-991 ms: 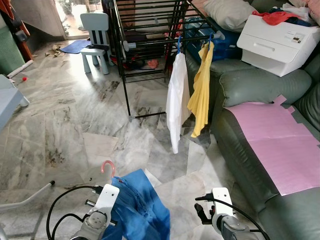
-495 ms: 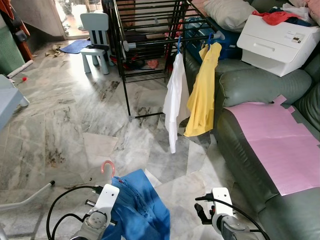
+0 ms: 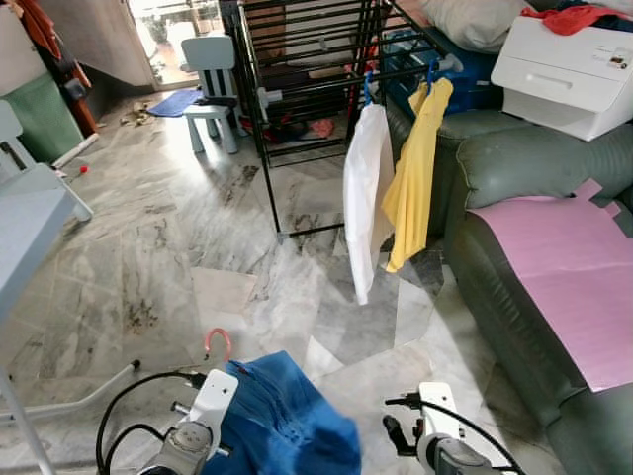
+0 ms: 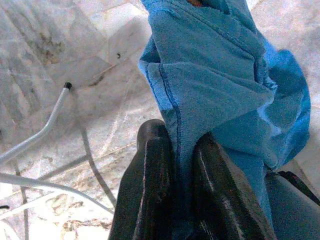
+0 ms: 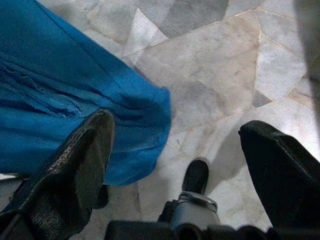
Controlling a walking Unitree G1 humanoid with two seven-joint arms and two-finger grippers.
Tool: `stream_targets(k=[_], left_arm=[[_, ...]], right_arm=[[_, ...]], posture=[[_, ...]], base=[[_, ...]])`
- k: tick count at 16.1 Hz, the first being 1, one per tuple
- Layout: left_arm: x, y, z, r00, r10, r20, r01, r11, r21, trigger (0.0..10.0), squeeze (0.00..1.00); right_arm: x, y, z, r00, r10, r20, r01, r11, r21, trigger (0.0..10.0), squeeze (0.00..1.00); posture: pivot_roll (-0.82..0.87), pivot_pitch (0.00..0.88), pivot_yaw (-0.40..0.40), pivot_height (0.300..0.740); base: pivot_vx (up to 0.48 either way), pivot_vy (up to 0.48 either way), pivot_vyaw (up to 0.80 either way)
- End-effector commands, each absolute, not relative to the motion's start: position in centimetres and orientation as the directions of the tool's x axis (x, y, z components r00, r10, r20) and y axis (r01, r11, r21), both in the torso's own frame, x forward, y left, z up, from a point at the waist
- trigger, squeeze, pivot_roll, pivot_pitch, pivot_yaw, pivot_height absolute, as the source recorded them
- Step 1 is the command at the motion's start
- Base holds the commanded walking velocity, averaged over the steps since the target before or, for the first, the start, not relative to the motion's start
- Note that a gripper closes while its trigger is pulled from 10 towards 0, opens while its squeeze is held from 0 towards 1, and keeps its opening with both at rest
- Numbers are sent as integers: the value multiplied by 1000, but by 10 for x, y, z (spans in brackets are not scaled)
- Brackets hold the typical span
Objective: Hang hanger
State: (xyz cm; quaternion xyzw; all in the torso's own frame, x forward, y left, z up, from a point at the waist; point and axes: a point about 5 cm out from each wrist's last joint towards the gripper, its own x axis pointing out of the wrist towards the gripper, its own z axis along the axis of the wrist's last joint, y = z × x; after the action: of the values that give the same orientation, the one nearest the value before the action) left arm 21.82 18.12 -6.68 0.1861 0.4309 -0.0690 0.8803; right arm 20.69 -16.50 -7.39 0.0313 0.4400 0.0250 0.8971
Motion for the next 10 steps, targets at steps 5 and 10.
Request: stream_targets(k=[5,10], left_arm=[[212,185,-70,602,62,-796,248,933,260,10000,0],[206,178,-74,592,61,-803,214,949,230,10000,0]], right_arm=[[208,-167,-73,609,67,-791,-26,998,65,10000,0],[214,-172,-69,604,86,-793,-96,995,35,10000,0]], posture=[[-95,0,100,740],[-50,0,30,740]], base=[[0,0,0],[0,0,0]])
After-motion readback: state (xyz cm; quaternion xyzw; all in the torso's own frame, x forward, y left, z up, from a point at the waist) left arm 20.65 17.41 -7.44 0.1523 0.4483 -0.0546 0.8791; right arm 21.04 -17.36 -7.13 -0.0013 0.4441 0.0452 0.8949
